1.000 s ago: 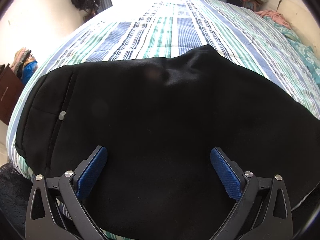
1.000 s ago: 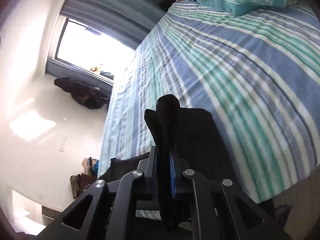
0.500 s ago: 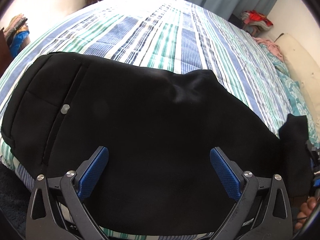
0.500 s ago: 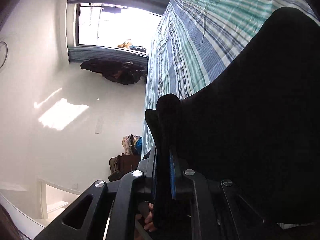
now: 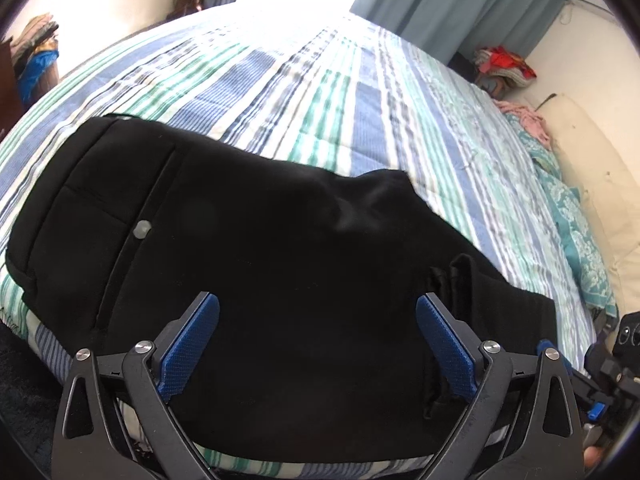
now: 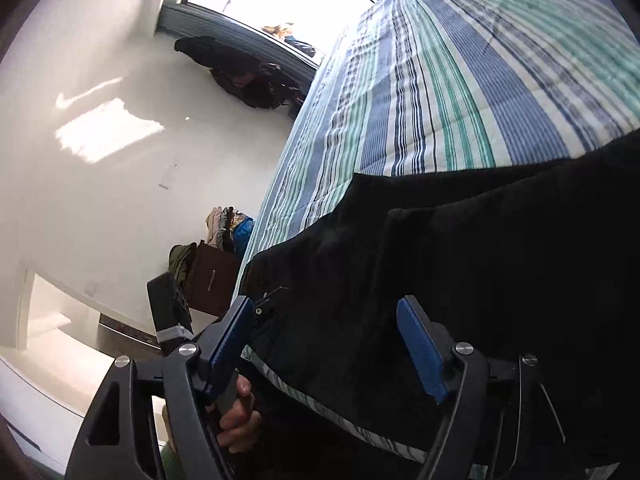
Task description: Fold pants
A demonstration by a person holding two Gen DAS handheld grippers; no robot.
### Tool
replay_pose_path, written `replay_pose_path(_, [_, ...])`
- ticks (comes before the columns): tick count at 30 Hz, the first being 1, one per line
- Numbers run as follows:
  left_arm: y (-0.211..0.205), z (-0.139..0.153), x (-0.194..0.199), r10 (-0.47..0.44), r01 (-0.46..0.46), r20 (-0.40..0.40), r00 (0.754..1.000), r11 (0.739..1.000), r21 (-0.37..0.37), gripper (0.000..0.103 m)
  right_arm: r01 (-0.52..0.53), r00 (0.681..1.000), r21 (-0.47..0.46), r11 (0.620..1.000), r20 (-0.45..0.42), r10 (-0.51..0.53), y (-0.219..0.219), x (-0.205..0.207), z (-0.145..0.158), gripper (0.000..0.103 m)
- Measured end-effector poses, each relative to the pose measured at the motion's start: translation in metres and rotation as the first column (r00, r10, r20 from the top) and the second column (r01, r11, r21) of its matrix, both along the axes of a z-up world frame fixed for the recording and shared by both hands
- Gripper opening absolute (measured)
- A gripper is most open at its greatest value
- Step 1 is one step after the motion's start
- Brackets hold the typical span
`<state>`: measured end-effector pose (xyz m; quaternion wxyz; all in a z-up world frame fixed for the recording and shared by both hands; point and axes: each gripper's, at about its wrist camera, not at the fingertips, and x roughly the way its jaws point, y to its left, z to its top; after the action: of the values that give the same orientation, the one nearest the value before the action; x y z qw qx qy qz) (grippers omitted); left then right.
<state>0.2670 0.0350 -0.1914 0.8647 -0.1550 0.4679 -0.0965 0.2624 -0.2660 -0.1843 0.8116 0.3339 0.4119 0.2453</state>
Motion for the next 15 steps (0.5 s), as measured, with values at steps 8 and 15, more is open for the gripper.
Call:
replay_pose_path(8, [-0.102, 0.007, -0.018, -0.302, 0.302, 0.020, 0.953, 0.953, -0.016, 0.078, 0.175, 0.978, -0.393, 0.903, 0.174, -0.114, -0.083, -0.120, 0.018, 0.080])
replay_pose_path(15, [-0.128, -0.029, -0.019, -0.320, 0.329, -0.082, 0.944, 0.932, 0.152, 0.019, 0.255, 0.959, -0.370, 0.893, 0.216, -0.184, -0.128, -0.121, 0.036, 0.080])
